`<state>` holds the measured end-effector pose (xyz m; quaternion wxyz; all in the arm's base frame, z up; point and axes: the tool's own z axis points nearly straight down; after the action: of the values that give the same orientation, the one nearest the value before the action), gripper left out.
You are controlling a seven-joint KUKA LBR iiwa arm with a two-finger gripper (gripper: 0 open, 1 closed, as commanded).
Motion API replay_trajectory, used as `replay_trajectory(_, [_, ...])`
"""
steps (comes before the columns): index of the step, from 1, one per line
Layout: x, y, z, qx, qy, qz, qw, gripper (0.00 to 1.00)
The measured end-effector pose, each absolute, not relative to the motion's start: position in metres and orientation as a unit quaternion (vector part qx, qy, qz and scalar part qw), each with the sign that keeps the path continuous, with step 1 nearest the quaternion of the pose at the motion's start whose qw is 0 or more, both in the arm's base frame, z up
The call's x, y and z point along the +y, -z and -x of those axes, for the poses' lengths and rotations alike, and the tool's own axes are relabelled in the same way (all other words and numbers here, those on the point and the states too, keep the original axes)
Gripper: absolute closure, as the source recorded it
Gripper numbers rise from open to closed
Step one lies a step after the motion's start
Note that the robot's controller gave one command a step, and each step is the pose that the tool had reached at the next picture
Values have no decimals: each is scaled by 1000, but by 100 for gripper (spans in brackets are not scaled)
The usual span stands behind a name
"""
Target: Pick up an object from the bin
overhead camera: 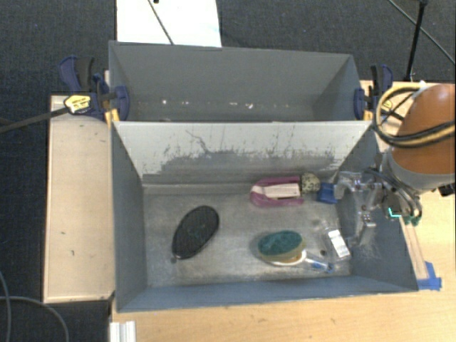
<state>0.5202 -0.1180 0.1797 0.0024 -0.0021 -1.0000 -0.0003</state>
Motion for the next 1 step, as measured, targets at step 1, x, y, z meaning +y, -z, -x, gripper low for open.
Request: replay_trajectory(1, [-59, -67, -485, -998, 1, -55, -1, 0])
